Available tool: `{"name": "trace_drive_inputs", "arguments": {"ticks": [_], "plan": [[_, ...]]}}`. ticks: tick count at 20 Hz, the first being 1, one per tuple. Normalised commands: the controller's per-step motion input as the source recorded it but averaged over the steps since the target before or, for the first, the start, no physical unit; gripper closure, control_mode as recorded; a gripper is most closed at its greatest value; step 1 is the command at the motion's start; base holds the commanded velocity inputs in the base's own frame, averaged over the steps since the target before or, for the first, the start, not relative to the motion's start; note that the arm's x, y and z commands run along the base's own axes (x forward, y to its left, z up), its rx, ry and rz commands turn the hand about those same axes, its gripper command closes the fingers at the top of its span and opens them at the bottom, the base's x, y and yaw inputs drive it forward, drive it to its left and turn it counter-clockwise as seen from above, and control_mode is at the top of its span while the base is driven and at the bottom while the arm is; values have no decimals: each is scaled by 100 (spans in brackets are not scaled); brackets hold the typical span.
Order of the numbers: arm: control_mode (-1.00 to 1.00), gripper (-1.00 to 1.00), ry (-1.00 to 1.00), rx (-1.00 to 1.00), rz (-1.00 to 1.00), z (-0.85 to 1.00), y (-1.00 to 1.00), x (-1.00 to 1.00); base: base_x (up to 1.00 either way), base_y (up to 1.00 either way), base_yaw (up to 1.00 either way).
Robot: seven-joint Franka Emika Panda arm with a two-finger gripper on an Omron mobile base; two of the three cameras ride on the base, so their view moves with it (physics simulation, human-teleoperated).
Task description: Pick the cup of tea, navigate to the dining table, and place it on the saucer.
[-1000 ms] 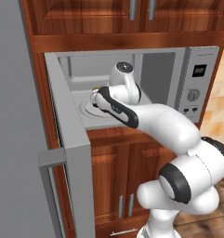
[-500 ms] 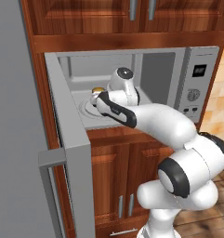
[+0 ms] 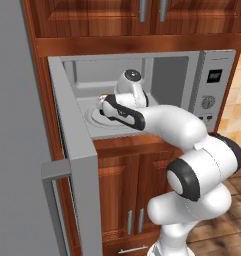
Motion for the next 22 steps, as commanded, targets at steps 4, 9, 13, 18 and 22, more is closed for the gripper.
{"name": "trace_drive_inputs", "arguments": {"ticks": [4, 9, 13, 18, 22], "plan": [[-100, -100, 0, 0, 0, -1, 0, 17, 0, 0, 0], [-100, -100, 0, 0, 0, -7, 0, 27, 0, 0, 0], [-100, -100, 0, 0, 0, -20, 0, 17, 0, 0, 0], [-100, -100, 2, 0, 0, -25, 1, 1, 0, 0, 0], [-100, -100, 0, 0, 0, -4, 2, 0, 0, 0, 0]]}}
